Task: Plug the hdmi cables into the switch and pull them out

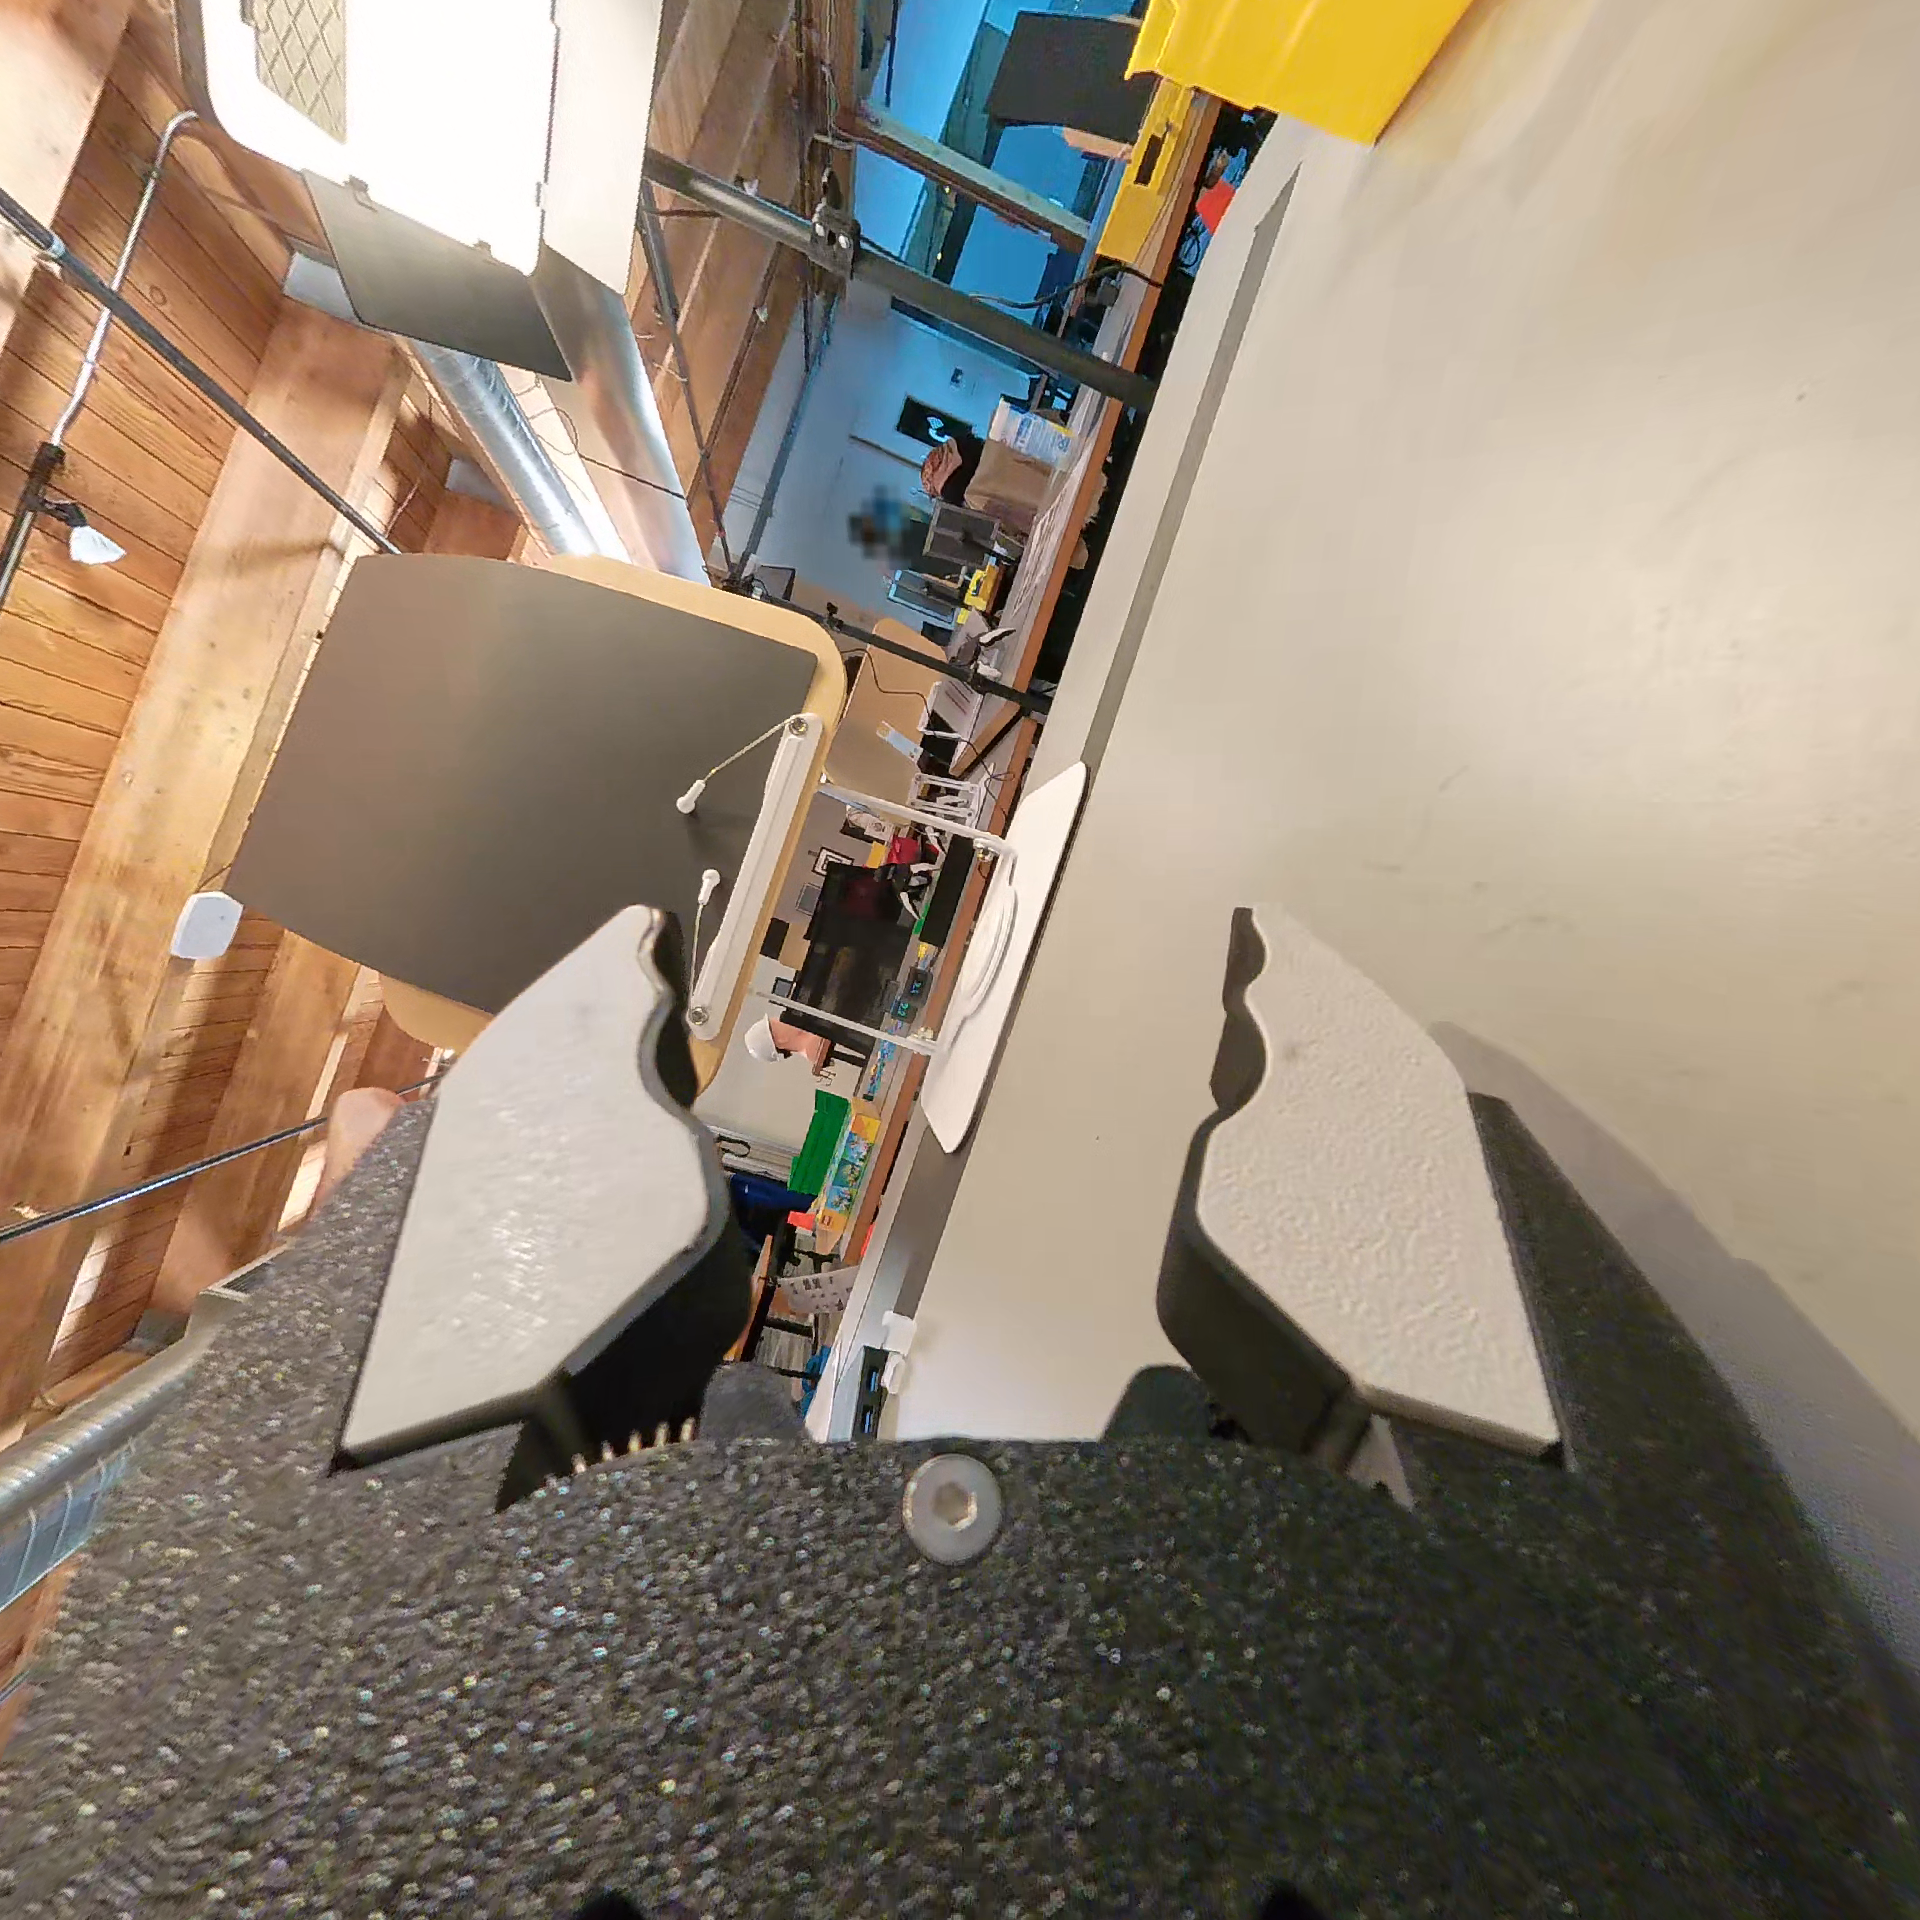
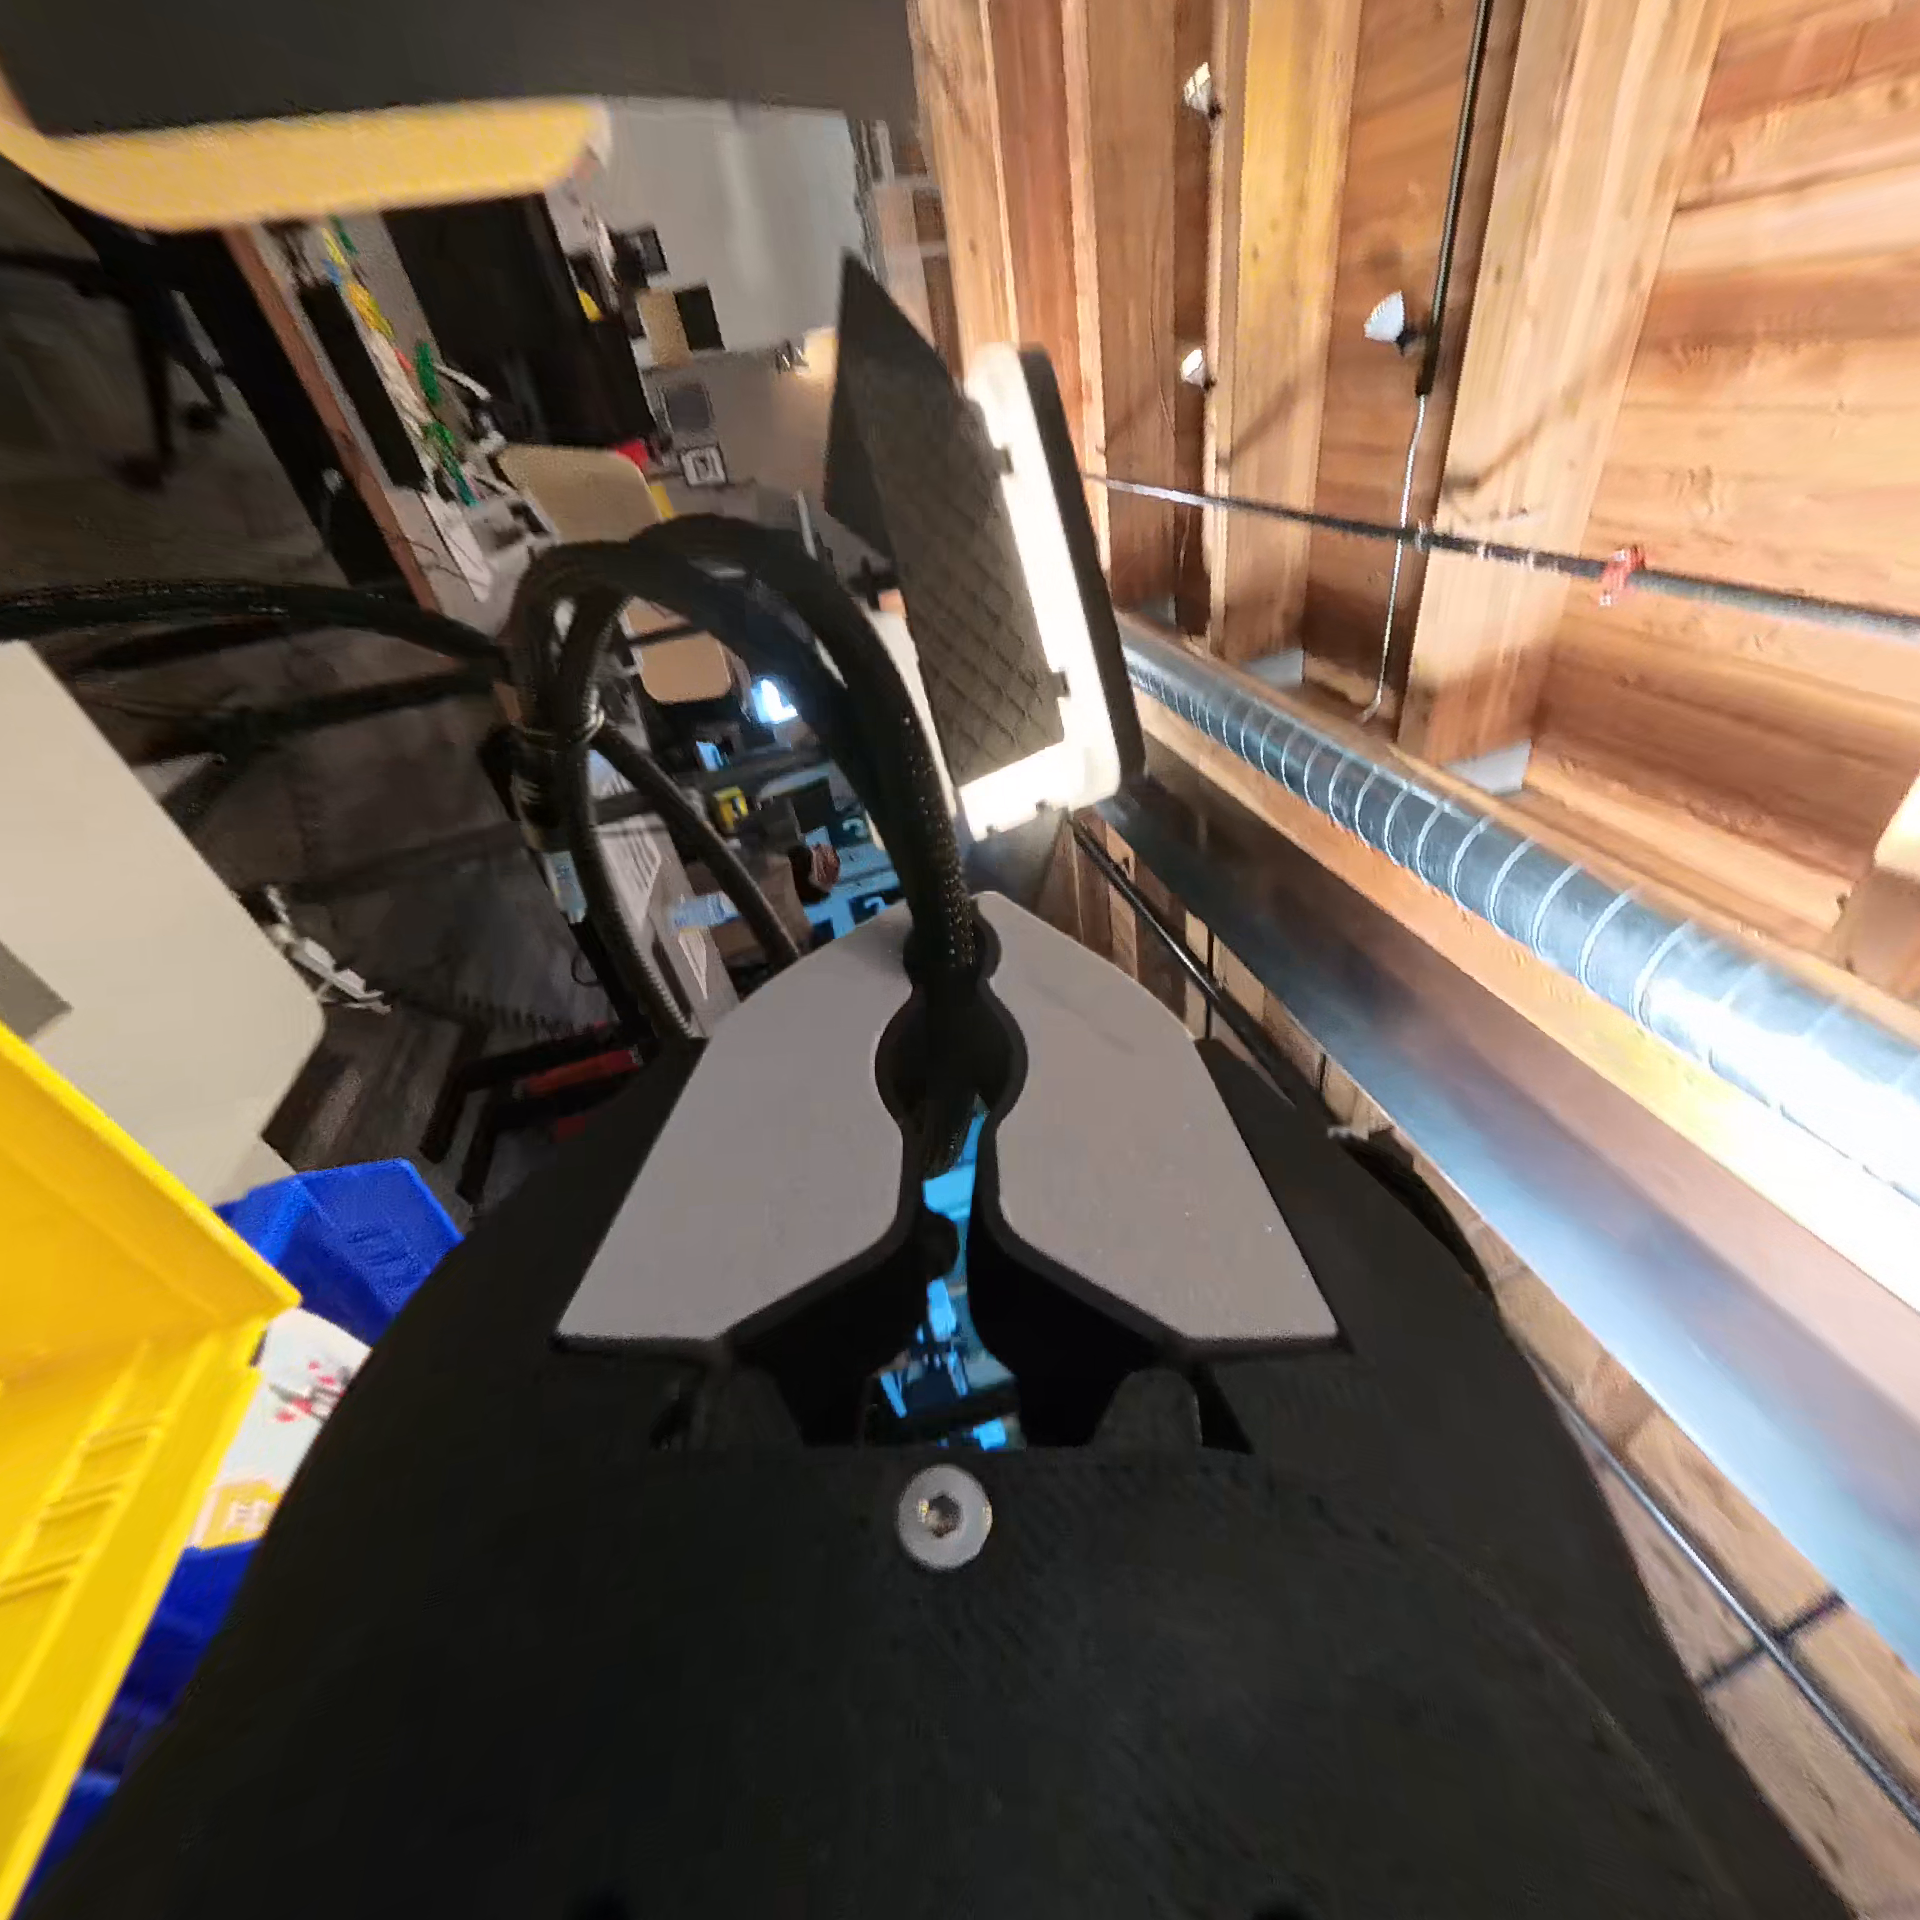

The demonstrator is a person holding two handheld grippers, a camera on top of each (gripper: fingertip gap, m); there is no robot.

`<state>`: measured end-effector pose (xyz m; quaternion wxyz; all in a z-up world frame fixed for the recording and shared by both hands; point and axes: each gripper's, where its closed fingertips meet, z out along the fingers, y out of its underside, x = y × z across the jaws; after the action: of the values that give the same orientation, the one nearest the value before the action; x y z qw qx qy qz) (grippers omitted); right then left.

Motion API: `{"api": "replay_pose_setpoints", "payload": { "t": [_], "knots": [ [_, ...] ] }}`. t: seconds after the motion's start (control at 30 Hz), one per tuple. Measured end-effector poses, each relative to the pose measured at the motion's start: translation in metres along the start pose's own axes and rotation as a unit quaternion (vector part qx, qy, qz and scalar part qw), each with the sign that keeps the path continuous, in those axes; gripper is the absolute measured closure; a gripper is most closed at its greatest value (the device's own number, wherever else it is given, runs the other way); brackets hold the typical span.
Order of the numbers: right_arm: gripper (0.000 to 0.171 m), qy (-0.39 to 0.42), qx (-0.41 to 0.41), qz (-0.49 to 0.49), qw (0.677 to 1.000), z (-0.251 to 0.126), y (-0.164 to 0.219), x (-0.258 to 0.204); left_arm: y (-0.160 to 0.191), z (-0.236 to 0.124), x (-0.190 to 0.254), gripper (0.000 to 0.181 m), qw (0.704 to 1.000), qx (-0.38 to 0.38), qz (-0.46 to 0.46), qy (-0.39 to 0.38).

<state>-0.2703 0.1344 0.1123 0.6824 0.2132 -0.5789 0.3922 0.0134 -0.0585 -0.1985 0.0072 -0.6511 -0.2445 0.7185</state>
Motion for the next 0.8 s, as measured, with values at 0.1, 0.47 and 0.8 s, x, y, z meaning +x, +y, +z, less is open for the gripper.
{"api": "replay_pose_setpoints", "payload": {
  "t": [0.1,0.47,0.8],
  "knots": [
    [0.169,0.008,-0.031,0.006,0.999,0.011,0.031,0.006,0.000,0.000,0.001,0.083,1.000,0.000,0.001,0.001],
    [0.168,-0.046,-0.131,0.032,0.990,0.040,0.118,-0.066,0.002,0.000,0.001,0.086,1.000,-0.003,0.002,0.001],
    [0.169,-0.224,-0.224,0.053,0.947,0.042,0.175,-0.180,0.006,0.002,0.003,0.087,1.000,-0.008,-0.002,0.008]
  ]
}}
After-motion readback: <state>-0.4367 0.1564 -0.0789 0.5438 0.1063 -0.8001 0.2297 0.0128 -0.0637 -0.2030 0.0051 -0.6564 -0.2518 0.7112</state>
